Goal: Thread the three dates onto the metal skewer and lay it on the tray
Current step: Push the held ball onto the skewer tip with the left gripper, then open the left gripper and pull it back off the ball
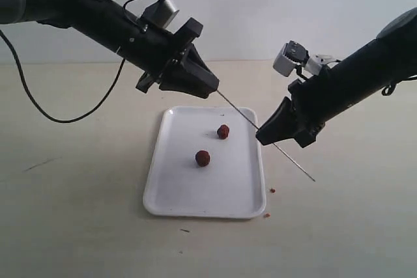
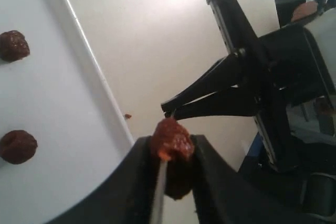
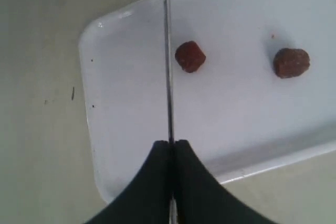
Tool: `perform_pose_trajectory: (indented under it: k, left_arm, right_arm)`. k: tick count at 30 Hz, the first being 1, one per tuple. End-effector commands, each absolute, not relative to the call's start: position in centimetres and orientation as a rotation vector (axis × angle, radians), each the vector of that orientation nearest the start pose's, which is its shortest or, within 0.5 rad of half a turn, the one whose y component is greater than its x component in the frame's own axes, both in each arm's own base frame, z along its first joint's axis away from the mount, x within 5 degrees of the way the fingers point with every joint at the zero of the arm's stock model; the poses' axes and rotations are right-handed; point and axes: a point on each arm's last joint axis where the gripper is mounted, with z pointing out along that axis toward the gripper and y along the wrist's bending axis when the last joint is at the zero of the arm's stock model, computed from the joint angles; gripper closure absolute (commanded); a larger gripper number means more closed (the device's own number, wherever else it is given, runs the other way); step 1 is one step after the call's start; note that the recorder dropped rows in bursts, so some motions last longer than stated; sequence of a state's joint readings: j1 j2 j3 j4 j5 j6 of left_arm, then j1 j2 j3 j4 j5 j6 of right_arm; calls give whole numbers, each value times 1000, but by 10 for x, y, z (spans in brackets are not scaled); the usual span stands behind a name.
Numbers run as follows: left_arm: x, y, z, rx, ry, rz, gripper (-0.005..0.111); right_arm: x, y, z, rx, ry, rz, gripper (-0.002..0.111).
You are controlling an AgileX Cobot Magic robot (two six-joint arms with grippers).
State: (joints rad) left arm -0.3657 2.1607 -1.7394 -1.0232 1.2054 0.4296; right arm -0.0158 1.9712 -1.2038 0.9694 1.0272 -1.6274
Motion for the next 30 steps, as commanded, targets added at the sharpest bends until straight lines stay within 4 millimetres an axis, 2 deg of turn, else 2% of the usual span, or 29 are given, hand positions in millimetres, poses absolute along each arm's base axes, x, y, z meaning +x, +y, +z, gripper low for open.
perform_pose_trajectory:
  k: [1,3,6,11,13,15,17,24,30]
  left_arm:
    - [388,-235,228,589,2658,-1470,81]
    - [388,-235,228,591,2659,-1467,81]
    - [388,-235,228,590,2658,-1470,81]
    - [388,-235,227,595,2658,-1465,79]
    - [388,-235,227,598,2659,-1462,66]
    - [388,-235,227,598,2659,-1462,47]
    - [389,-234,227,595,2659,-1461,41]
    - [406,-210,230,481,2619,-1426,41]
    - [414,-193,231,450,2586,-1427,41]
  right_arm:
    - [367,70,164,-1216,2197,797,108]
    - [368,69,164,-1204,2204,784,108]
    - [373,68,165,-1093,2232,764,108]
    - [374,70,167,-1052,2228,785,108]
    - [374,70,166,-1061,2229,786,108]
    - [373,70,166,-1065,2228,791,108]
    - [373,70,166,-1069,2229,789,108]
    - [373,69,166,-1074,2233,783,108]
    - [374,69,166,-1060,2236,773,108]
